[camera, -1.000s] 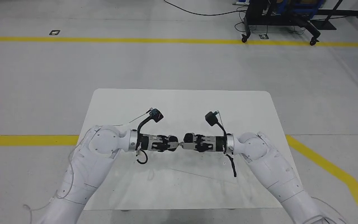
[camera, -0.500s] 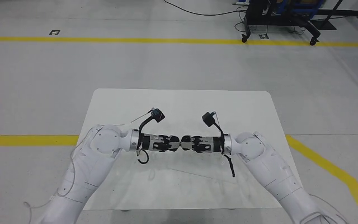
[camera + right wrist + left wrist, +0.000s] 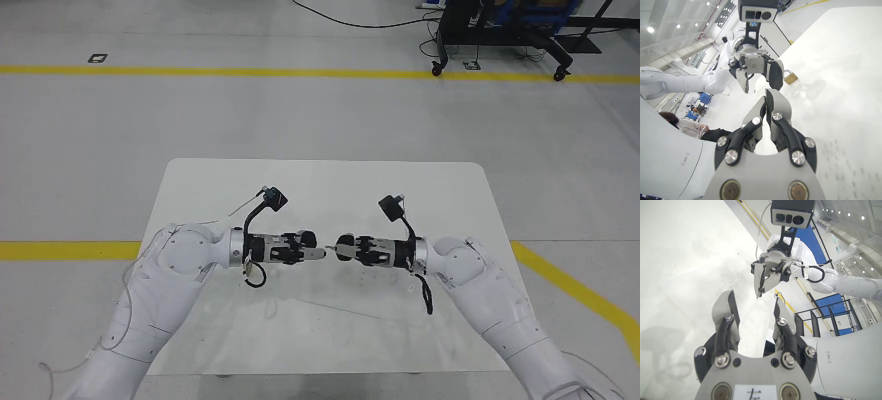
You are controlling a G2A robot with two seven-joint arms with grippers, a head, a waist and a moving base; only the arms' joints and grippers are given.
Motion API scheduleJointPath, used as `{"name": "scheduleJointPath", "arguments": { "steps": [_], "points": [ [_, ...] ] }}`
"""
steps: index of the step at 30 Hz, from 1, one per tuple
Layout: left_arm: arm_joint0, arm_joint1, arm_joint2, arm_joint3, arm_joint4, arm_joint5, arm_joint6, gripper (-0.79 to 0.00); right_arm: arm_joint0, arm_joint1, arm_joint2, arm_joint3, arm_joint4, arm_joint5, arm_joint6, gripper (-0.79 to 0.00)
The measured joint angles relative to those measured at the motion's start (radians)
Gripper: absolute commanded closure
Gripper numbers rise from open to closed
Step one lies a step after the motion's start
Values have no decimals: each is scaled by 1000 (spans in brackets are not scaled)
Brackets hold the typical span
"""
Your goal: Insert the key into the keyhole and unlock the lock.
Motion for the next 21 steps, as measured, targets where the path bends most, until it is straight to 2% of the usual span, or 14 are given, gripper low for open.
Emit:
{"name": "scheduleJointPath", "arguments": {
  "steps": [4, 11, 13, 16, 21],
  "points": [
    [0, 0, 0, 0, 0, 0, 0, -785, 10, 7, 30, 33, 83, -12, 6, 0],
    [-3, 0, 3, -8, 7, 5, 3, -785, 10, 7, 29, 34, 84, -10, 8, 0],
    [-5, 4, 1, -73, 81, 48, 41, -785, 10, 7, 29, 34, 84, -10, 8, 0],
    [45, 25, -71, -223, 289, 158, 98, -785, 10, 7, 29, 34, 84, -10, 8, 0],
    [250, 78, -304, -551, 658, 434, 42, -785, 10, 7, 29, 34, 84, -10, 8, 0]
  ]
}}
